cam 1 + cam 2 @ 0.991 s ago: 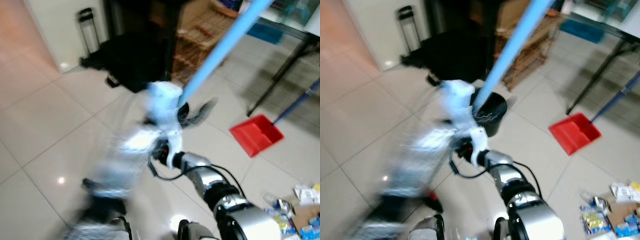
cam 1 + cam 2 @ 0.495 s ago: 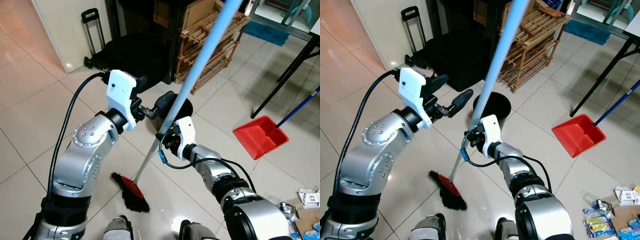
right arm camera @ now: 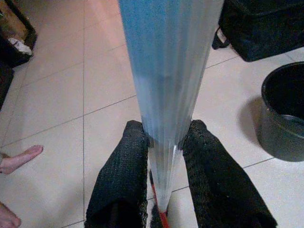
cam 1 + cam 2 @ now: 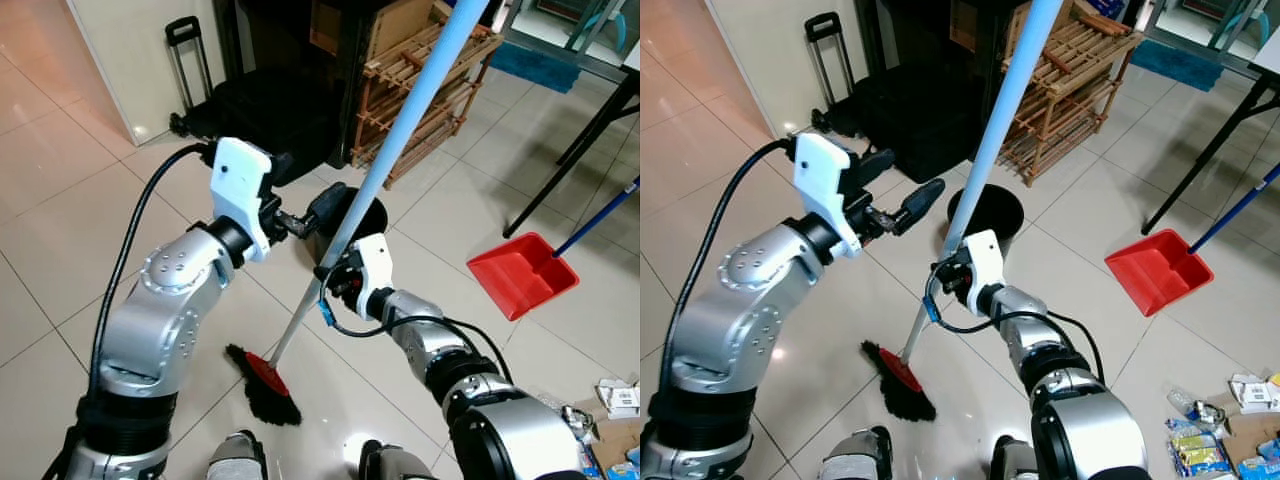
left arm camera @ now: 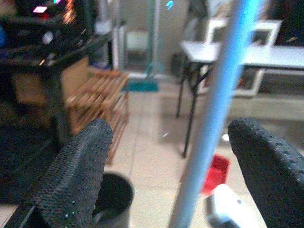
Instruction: Sweep floor
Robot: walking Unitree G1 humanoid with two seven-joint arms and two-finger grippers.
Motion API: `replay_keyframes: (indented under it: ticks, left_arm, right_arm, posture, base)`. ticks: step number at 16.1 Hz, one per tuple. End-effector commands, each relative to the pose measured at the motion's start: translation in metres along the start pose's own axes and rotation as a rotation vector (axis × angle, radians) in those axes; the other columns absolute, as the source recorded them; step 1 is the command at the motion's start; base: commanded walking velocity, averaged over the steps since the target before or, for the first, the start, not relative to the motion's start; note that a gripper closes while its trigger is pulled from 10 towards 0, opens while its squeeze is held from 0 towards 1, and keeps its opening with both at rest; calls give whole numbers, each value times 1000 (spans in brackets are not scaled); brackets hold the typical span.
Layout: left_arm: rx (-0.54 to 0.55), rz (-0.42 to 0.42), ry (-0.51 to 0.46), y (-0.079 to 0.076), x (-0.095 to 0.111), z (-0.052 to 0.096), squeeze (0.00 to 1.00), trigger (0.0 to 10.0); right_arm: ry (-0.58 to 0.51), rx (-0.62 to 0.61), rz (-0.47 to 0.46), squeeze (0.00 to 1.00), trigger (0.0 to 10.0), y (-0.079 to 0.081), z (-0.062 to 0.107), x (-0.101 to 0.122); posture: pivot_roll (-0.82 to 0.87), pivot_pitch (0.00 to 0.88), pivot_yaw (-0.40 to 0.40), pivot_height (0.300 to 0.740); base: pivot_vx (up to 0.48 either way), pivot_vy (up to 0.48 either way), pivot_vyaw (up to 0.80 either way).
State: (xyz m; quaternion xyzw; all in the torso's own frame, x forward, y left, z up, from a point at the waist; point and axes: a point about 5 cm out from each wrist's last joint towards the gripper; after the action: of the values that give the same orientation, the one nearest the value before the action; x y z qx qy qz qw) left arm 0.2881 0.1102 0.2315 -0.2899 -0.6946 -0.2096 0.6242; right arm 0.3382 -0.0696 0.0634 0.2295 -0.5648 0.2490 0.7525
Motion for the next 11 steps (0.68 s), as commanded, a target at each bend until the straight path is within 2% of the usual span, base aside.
replay_keyframes:
  ticks: [1, 5, 8, 11]
  left_arm:
    - [-56, -1, -21, -5, 8, 6, 0, 10000]
    - [-101, -11, 0, -7, 11, 21, 0, 10000]
    - [-160, 38, -22, -10, 17, 34, 0, 10000]
    - [-208, 115, 16, -9, 7, 46, 0, 10000]
  right_arm:
    - [-44, -30, 23, 0, 10000, -9, 0, 13]
    - [-44, -84, 49, 0, 10000, -25, 5, 21]
    - [-76, -87, 44, 0, 10000, -34, 7, 33]
    - [-102, -7, 47, 0, 10000, -34, 6, 42]
  posture:
    - [103, 128, -4, 740]
    - [108, 112, -2, 740]
    - [113, 103, -3, 740]
    - [119, 94, -3, 740]
  base:
    - [0, 0, 0]
    - [0, 0, 0]
    - [0, 0, 0]
    - [0, 0, 0]
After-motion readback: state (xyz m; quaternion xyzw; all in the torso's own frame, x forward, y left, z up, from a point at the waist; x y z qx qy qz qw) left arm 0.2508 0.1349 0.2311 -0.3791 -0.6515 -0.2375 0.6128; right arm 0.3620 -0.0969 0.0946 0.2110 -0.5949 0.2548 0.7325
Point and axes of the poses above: a point about 5 cm out from each wrist's last joint towards the gripper, its own z axis pointing back from the gripper into the wrist, its own x axis along the axis of the wrist's last joint, y = z × x, and after that the axes turned 9 degrees about z, right-handed
